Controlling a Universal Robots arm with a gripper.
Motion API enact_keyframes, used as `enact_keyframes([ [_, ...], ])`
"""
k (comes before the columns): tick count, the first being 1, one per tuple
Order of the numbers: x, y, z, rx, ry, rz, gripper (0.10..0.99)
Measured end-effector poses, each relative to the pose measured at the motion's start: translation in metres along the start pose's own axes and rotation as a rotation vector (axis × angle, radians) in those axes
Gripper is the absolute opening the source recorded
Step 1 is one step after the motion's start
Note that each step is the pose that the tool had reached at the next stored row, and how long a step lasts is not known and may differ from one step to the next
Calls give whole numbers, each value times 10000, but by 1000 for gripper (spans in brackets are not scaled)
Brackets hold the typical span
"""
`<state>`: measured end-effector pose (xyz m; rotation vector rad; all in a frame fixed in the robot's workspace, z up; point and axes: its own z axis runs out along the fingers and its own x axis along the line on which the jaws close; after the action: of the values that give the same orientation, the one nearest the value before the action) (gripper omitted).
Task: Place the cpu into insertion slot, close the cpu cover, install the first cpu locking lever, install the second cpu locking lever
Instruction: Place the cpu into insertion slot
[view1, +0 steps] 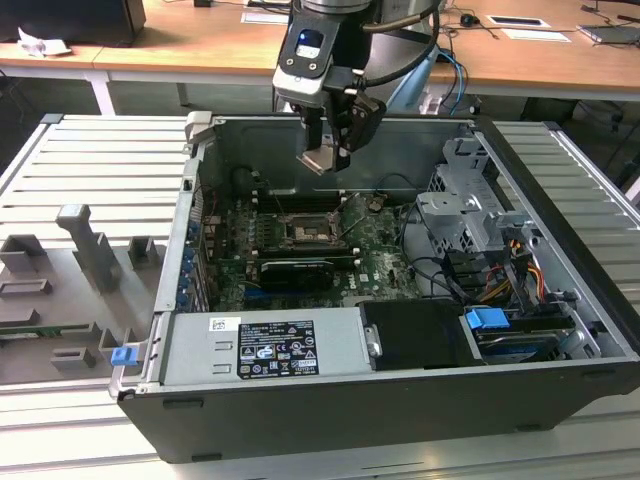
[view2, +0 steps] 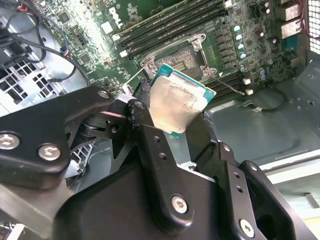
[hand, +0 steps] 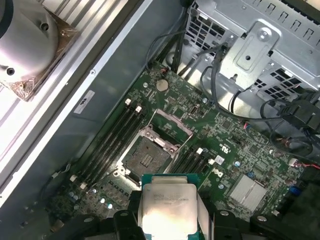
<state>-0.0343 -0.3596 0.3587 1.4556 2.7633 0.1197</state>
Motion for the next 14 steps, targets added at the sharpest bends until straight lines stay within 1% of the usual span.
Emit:
enact_keyframes([
  [5,0,-1,11,-15,-67,824,525],
  [7,0,-1,19,-19,-84,1059,525],
  [12,0,-6,70,-17,-92,1083,525],
  [14,0,-6,78,-17,-105,1233,525],
])
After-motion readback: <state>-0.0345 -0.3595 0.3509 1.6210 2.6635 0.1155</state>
